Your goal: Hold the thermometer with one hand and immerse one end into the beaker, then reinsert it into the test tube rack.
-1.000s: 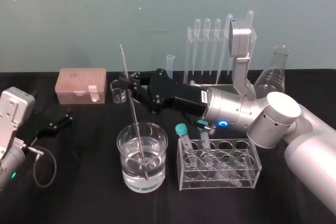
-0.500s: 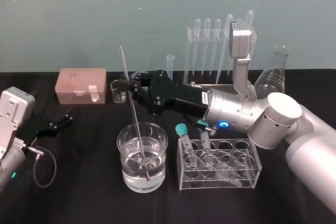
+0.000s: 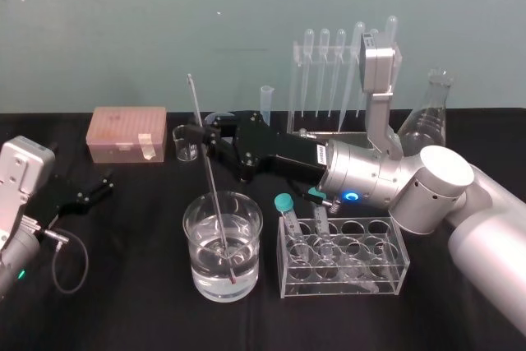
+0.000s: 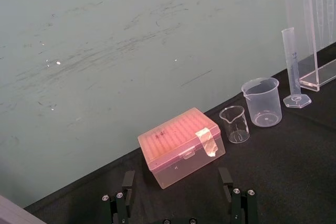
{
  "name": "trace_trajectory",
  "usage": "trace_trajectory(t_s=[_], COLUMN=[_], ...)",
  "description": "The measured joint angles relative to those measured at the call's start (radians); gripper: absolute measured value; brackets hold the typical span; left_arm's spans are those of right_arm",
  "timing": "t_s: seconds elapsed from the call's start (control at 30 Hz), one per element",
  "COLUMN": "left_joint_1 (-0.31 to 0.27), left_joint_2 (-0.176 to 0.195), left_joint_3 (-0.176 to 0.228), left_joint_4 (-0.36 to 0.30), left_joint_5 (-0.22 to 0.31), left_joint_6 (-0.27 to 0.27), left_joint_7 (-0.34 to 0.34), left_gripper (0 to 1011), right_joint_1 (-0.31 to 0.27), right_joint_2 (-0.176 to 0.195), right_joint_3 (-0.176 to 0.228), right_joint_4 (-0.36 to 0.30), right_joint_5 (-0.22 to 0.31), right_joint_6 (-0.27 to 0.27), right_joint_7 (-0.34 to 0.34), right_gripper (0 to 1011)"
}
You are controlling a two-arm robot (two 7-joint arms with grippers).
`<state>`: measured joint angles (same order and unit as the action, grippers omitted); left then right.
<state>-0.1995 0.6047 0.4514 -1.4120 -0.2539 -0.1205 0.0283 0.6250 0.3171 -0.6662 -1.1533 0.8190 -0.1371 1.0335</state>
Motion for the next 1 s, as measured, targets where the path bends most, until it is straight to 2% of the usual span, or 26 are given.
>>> trace_trajectory(t_s=[1.0], left_joint_1=[0.000], left_joint_2=[0.000], left_joint_3=[0.000], left_joint_4=[0.000], left_joint_5=[0.000], left_joint_6=[0.000], left_joint_7=[0.000], left_gripper=[1008], right_joint_1=[-0.004], right_joint_2=[0.006], right_joint_3=[0.000], right_joint_4=[-0.015], right_joint_5=[0.003], right_joint_6=[0.002], right_joint_7=[-0.006], right_gripper=[56])
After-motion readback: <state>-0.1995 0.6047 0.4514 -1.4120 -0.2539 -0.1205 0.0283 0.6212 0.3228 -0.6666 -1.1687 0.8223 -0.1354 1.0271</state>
